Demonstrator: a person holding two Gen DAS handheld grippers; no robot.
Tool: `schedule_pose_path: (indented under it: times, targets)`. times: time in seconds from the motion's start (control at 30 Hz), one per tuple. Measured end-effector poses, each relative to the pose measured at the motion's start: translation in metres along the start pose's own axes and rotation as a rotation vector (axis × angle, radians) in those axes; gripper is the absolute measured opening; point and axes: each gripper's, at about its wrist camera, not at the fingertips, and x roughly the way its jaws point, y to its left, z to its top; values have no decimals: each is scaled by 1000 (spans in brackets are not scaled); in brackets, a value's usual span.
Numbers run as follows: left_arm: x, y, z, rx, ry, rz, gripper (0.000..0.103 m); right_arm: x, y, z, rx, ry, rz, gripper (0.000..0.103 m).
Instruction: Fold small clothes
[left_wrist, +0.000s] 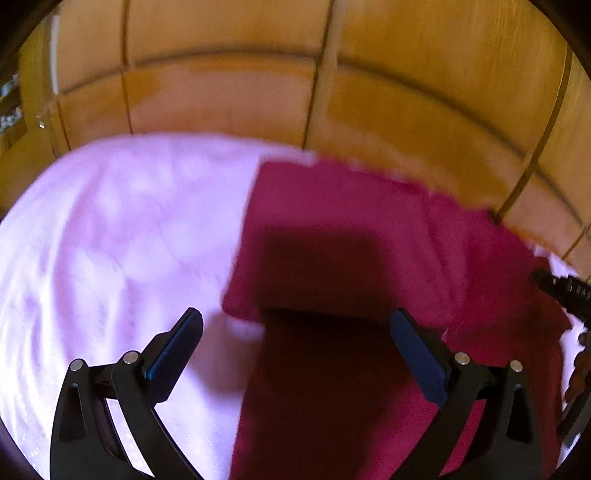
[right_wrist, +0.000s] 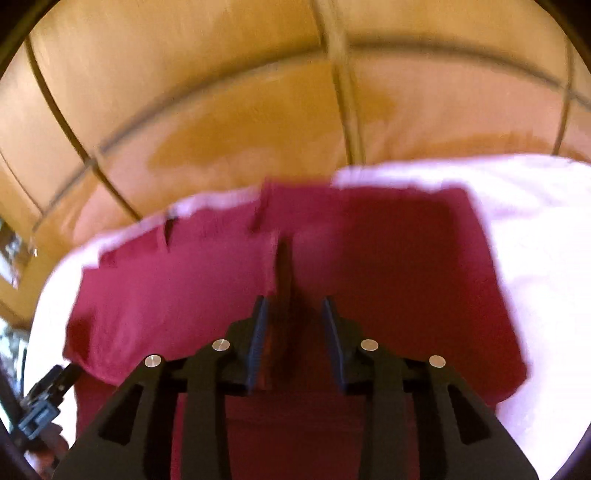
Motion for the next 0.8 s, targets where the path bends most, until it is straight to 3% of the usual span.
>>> schedule_pose_path:
  times: [0.1, 0.27, 0.33, 0.47, 0.5, 0.6, 0.8]
  targets:
    - [-7, -5, 16, 2, -71, 3, 101, -9, 26, 2, -101, -93, 67, 30]
    - [25, -38, 38, 94, -41, 18, 101, 19, 70, 4, -175, -40, 118, 30]
    - [38, -51, 42, 151, -34, 43, 101, 35, 79, 3, -192, -8, 101, 30]
    - [73, -60, 40, 264, 5, 169, 101, 61, 74, -7, -238, 43, 7, 28]
    - [78, -55, 38, 252, 20, 163, 101, 60, 70, -9, -242, 41, 1, 28]
    - [86, -32, 39, 145, 57, 50, 101, 58, 58, -18, -229, 0, -17, 28]
    - [83, -32, 37, 142, 54, 40, 101, 59, 60, -24, -240, -25, -36, 28]
